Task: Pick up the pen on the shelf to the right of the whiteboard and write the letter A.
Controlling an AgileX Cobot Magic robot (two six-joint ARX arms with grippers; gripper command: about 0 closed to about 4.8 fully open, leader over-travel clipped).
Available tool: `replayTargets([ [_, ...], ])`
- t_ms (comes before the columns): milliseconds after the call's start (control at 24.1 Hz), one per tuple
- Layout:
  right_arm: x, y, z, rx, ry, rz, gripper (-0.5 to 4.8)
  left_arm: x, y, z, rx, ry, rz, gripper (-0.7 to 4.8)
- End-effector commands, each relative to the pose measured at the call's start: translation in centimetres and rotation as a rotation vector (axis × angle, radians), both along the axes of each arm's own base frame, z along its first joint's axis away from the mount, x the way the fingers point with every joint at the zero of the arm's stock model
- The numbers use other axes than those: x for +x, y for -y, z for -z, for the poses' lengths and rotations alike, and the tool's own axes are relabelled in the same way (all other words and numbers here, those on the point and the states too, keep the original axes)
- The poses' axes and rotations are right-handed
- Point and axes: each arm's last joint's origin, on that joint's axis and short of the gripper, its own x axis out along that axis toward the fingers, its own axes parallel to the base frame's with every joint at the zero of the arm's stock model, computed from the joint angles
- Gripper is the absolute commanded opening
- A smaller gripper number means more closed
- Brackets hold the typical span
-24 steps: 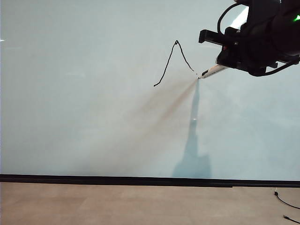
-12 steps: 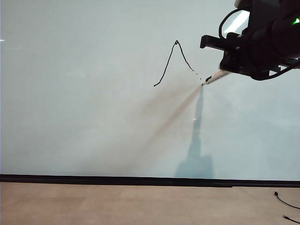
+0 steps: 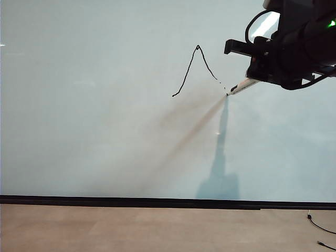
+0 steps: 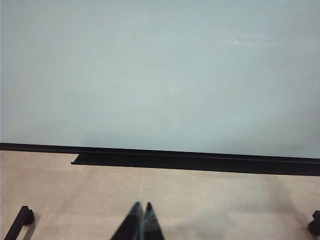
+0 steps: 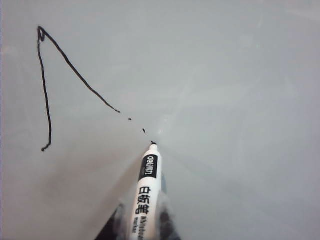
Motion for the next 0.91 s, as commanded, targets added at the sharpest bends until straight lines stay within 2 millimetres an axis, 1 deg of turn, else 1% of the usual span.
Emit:
replayTargets([
  [41, 0.0, 0.0, -0.8, 0.029, 0.059, -0.020, -0.09, 0.0, 0.0, -0.1, 0.004, 0.008, 0.001, -0.04],
  [290, -0.1, -0.1, -0.9, 0.034, 0.071, -0.051, -0.09, 0.0, 0.0, -0.1, 0.004, 0.008, 0.001, -0.05],
  [415, -0.1, -0.2, -1.2, 0.044, 0.098, -0.072, -0.09, 0.0, 0.0, -0.1, 0.004, 0.008, 0.001, -0.04],
  [830, 0.3, -0.5, -1.9, 0.043, 0.109, -0.098, -0.09, 0.0, 0.0, -0.1, 0.004, 0.008, 0.001, -0.05],
  [913, -0.7, -0.9, -1.9, 0.044, 0.121, -0.115, -0.09, 0.0, 0.0, -0.1, 0.004, 0.008, 0.001, -0.05],
])
